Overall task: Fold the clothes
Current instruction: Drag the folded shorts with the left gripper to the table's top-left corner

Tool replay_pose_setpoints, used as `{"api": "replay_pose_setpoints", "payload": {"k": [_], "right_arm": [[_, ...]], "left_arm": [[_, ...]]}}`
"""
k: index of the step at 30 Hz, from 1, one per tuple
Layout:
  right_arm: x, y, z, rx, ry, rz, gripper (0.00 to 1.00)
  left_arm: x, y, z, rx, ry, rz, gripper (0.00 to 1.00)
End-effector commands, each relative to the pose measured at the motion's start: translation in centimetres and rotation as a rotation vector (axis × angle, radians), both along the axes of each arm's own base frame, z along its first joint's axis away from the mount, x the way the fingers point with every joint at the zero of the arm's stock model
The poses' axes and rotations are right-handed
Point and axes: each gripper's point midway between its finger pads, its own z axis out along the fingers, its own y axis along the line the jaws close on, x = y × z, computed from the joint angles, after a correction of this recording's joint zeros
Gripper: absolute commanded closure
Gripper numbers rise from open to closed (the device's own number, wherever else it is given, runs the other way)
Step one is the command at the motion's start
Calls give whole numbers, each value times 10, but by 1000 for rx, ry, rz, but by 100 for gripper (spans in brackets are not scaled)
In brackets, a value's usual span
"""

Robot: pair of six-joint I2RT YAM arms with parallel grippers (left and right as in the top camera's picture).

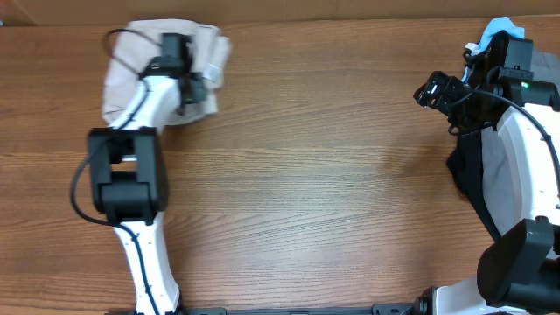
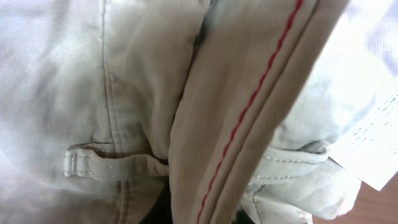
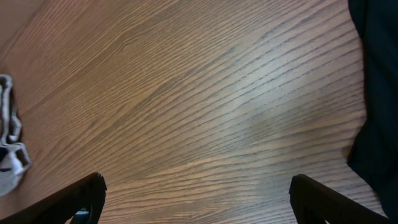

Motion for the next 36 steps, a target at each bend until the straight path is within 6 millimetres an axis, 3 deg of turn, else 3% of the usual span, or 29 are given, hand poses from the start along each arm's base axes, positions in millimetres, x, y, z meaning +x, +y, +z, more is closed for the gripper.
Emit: {"api": "replay_pose_setpoints", "payload": {"k": [1,9,16,18,20,23,27,32,36], "right_arm": [[1,-2,0,-11,-3,-2,2],[1,-2,0,-10,-3,-2,3],[1,-2,0,-10,-2,-2,3],[1,-2,0,-10,-3,-2,3],[1,-2,0,-10,-3,-2,3],[1,-2,0,-10,-3,-2,3],[1,-2,0,-11,-4,-2,2],[4,-3,2,-13,-17,-1,2],[10,-4,11,-45,-62,45,0]], "left_arm": [[-50,54,-91,21,201,98,96],[-32,103,-80,157,121,1,96],[-27,113,-75,200,98,-13,96],[-26,116,-74,216,97,-4,81],[-27,125,-70,261,105,22,77],[-27,134,-57,302,117,45,52],[-19,133,-19,293,113,63,0],[-5,126,60,277,37,107,0],[0,112,138,289,-60,95,0]]}}
